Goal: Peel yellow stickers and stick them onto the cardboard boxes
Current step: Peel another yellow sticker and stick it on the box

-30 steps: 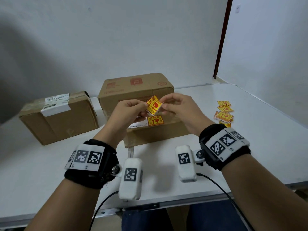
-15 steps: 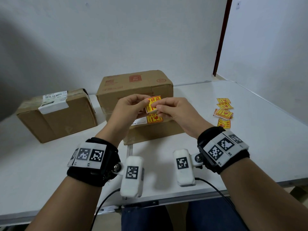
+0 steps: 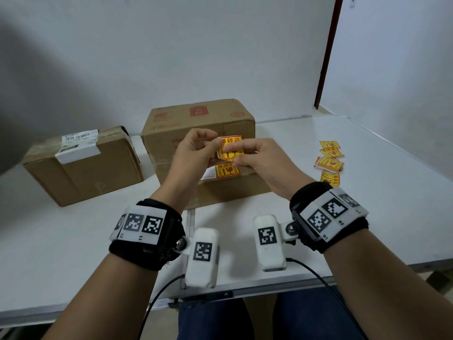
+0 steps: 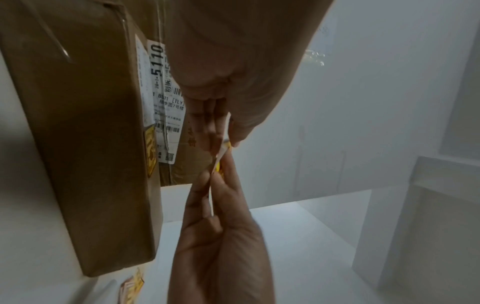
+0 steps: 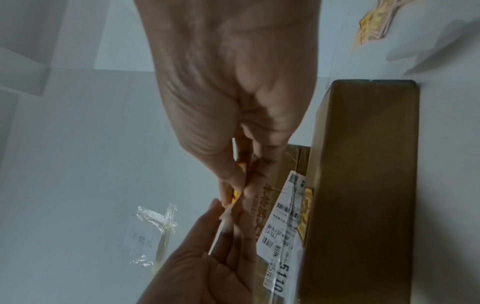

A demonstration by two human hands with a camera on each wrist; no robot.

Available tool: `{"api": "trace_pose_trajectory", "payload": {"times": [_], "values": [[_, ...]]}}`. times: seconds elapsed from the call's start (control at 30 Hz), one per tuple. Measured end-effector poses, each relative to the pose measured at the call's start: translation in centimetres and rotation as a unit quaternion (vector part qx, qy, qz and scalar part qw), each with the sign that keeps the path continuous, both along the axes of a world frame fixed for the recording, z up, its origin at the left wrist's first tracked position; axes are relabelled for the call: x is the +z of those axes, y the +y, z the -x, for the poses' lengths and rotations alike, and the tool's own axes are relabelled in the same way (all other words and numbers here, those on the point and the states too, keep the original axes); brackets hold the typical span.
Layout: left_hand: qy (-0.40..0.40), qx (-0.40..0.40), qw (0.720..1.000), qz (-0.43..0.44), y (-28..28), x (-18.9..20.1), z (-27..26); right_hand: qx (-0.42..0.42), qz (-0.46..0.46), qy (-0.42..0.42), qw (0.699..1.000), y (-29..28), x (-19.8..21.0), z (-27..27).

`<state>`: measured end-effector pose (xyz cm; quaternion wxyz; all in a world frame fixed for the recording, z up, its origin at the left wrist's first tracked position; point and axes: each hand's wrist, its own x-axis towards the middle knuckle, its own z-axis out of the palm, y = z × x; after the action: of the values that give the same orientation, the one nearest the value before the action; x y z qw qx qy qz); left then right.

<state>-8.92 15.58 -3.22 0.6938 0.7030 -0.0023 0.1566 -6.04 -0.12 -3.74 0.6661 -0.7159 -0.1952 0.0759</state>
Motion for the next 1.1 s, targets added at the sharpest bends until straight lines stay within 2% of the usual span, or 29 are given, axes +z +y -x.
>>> {"api": "trace_pose_trajectory", "payload": {"times": [0.13, 0.27, 0.43, 0.63, 0.83, 1.1], "values": [[0.086, -0.030, 0.996, 0.000, 1.1, -0.5, 0.3, -0.081, 0.059, -0.104, 0.989, -0.1, -0.9, -0.4], [0.138, -0.072, 0.988, 0.021, 1.3, -0.6, 0.9, -0.098, 0.110, -0.145, 0.978, 0.0, -0.8, -0.2], [0.151, -0.074, 0.986, 0.020, 1.2, -0.4, 0.9, -0.094, 0.123, -0.157, 0.975, 0.1, -0.5, 0.1], [0.155, -0.072, 0.985, 0.025, 1.1, -0.2, 1.1, -0.092, 0.096, -0.151, 0.980, 0.0, -0.6, -0.1], [0.150, -0.064, 0.986, 0.021, 1.1, 0.0, 1.2, -0.089, 0.124, -0.176, 0.973, -0.1, 0.0, 0.1], [0.142, -0.055, 0.988, -0.030, 1.0, 0.2, 1.2, -0.084, 0.150, -0.195, 0.966, 0.0, 0.4, 0.3]]}}
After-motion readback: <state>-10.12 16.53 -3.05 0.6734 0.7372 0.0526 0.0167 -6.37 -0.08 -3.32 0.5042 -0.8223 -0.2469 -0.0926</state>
